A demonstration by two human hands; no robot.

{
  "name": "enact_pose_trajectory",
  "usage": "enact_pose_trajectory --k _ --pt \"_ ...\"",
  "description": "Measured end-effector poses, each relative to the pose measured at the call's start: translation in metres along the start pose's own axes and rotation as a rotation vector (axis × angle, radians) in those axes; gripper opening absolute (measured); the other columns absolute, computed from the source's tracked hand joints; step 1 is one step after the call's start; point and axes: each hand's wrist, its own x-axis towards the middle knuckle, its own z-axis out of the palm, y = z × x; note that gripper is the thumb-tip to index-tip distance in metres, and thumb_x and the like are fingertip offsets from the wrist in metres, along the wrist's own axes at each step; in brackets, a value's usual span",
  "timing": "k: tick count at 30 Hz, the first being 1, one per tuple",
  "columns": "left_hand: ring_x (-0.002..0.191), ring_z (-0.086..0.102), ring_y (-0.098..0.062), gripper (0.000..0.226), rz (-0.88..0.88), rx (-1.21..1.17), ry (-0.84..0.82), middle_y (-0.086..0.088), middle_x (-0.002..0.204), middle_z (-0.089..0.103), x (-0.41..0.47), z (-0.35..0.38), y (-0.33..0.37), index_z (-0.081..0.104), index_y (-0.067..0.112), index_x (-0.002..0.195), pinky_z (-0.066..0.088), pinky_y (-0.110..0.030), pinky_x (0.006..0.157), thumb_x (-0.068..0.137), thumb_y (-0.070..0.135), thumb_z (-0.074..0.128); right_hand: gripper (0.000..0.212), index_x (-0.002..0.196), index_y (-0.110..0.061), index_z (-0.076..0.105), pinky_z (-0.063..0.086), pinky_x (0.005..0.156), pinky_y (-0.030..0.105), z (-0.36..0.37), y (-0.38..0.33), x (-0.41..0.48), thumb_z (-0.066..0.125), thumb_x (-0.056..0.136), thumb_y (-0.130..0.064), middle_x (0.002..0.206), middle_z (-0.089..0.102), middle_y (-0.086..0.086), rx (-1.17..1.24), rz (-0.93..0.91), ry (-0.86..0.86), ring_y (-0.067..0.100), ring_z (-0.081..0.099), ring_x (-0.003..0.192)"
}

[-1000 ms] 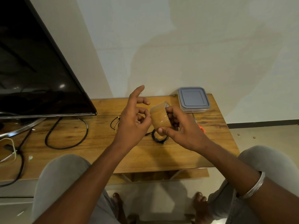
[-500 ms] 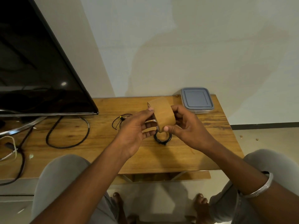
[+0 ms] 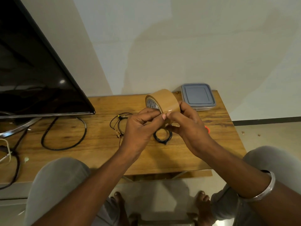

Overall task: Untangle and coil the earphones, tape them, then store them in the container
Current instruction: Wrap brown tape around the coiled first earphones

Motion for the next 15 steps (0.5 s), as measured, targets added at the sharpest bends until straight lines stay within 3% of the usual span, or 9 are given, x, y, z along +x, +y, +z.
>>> enact_pose_trajectory --k 4,11,15 --pt "0.093 0.066 -0.038 0.016 -0.072 -0.063 0.0 -0.02 0.104 0.07 -0.0003 0.0 -0.0034 0.076 -0.001 0.1 0.055 -0.043 0.076 0.092 0.009 0.068 0.026 0.109 -0.016 0.063 0.056 0.076 0.03 -0.0025 -0.0012 0.0005 0.06 0.084 -0.02 0.097 0.066 0.0 -0.011 -0.009 -0.022 0.011 0.065 0.089" --pt "0.092 0.07 -0.027 0.017 -0.148 -0.118 0.009 -0.012 0.106 0.073 -0.0025 0.0034 -0.0023 0.077 0.004 0.102 0.059 -0.046 0.077 0.09 0.014 0.068 0.02 0.101 -0.019 0.064 0.056 0.075 0.029 -0.0015 -0.0046 -0.0007 0.059 0.082 -0.016 0.093 0.066 -0.001 0.017 0.007 -0.034 0.011 0.066 0.085" --pt "0.082 0.069 -0.015 0.018 -0.177 -0.158 0.017 -0.005 0.095 0.074 -0.0041 0.0046 0.0008 0.077 0.007 0.101 0.059 -0.04 0.072 0.088 0.017 0.069 0.025 0.107 -0.016 0.063 0.058 0.077 0.032 0.0017 -0.0052 -0.0031 0.055 0.092 0.002 0.092 0.067 0.001 0.023 0.022 -0.001 0.013 0.067 0.084"
